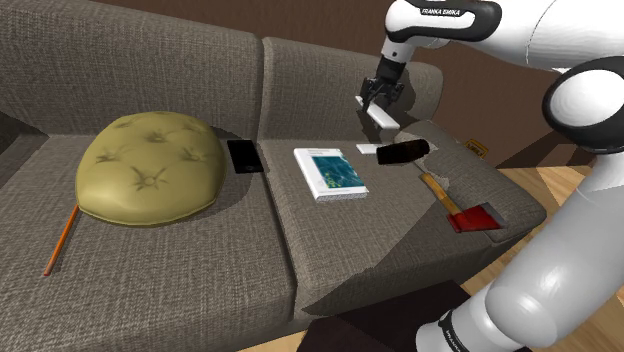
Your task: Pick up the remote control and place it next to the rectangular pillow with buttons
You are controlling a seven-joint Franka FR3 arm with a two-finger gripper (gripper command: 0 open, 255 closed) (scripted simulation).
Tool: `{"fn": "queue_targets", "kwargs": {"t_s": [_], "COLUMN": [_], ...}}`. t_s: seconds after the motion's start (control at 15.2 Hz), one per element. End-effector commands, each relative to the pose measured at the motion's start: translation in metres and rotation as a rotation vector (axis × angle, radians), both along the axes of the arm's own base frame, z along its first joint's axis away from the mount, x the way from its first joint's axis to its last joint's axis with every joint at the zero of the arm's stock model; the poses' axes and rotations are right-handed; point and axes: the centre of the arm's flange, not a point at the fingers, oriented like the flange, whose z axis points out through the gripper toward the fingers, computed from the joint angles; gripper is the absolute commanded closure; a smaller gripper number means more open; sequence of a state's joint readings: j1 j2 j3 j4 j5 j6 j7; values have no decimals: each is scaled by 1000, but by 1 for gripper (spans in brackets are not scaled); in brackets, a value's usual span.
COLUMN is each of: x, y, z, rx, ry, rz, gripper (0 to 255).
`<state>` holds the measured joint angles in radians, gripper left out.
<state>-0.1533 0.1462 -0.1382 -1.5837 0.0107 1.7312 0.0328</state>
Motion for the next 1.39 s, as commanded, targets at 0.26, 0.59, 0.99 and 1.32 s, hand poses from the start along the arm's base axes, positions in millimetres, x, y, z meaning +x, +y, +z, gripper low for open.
{"fn": "queue_targets", "kwargs": {"t_s": [0.26,0.59,0.99,1.32], "x": [-16,-30,-47,-61], "y": [76,141,218,283], "z": [1,1,1,2], "rx": [0,0,0,0], "ry": [0,0,0,0], "rz": [-1,-1,-1,-1], "gripper": [255,255,255,255]}}
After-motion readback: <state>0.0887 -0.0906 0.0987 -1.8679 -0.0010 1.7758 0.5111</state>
